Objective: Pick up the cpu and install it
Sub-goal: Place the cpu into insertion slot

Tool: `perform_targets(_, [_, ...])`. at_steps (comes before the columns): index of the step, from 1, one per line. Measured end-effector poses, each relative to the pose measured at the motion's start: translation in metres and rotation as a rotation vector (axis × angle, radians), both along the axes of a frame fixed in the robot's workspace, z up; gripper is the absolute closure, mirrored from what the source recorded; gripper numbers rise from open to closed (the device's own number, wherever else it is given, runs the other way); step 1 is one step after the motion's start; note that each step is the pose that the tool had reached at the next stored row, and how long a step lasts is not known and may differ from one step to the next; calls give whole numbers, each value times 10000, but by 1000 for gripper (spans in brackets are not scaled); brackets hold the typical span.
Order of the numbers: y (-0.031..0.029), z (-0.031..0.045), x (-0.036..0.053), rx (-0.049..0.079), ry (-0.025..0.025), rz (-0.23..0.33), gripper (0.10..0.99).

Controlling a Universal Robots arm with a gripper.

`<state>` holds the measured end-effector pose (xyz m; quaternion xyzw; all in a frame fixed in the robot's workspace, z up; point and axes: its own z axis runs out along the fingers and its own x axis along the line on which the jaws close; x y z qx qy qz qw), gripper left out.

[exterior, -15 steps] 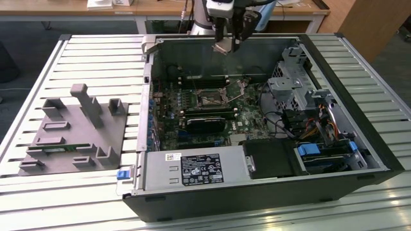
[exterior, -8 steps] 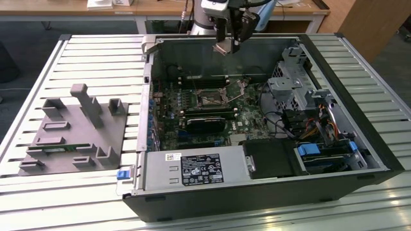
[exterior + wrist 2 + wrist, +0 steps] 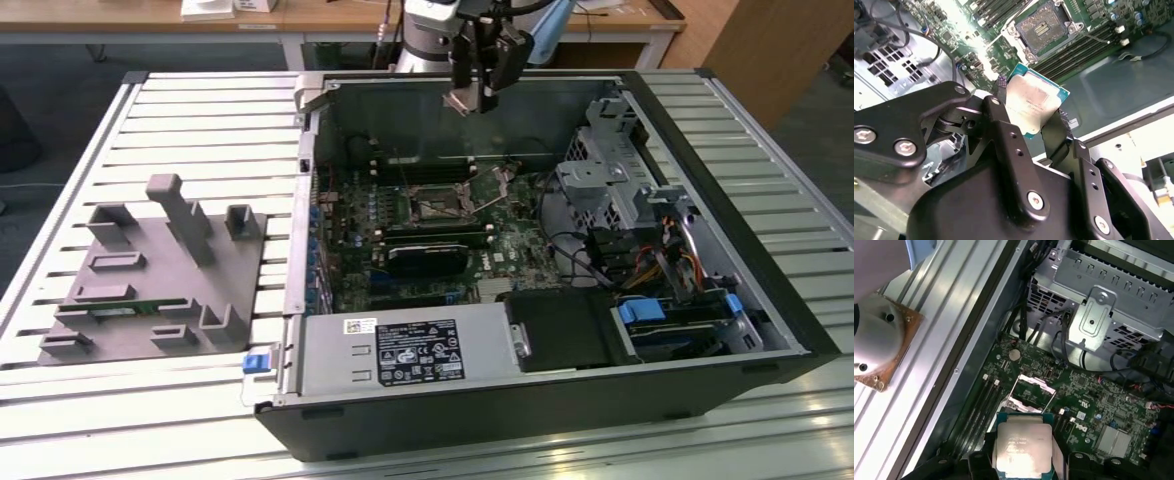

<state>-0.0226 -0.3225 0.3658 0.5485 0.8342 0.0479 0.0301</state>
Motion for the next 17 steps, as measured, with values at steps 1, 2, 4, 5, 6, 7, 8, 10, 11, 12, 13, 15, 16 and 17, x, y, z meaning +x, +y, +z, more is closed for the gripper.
perform_targets(1, [0, -3, -2, 1, 0, -106, 557])
perform_targets(2, [0, -6, -3, 0, 8, -209, 557])
perform_targets(4, [1, -16, -3, -4, 93, -424, 557])
perform_targets(5, [2, -22, -3, -8, 147, -534, 557])
perform_targets(6, [3, -28, -3, -12, 196, -644, 557])
perform_targets(7, [4, -34, -3, -14, 245, -756, 557])
perform_targets(8, [6, -41, -3, -19, 291, -869, 557])
perform_targets(10, [8, -57, -3, -25, 346, -1138, 557])
perform_targets(11, [9, -66, -3, -27, 363, -1275, 557])
perform_targets(12, [10, -74, -3, -28, 376, -1415, 557])
perform_targets(13, [11, -82, -3, -29, 389, -1557, 557])
perform_targets(15, [12, -97, -3, -31, 414, -1842, 557])
perform_targets(16, [16, -133, -3, -32, 462, -2483, 557])
perform_targets(17, [18, -162, -3, -35, 496, -2999, 557])
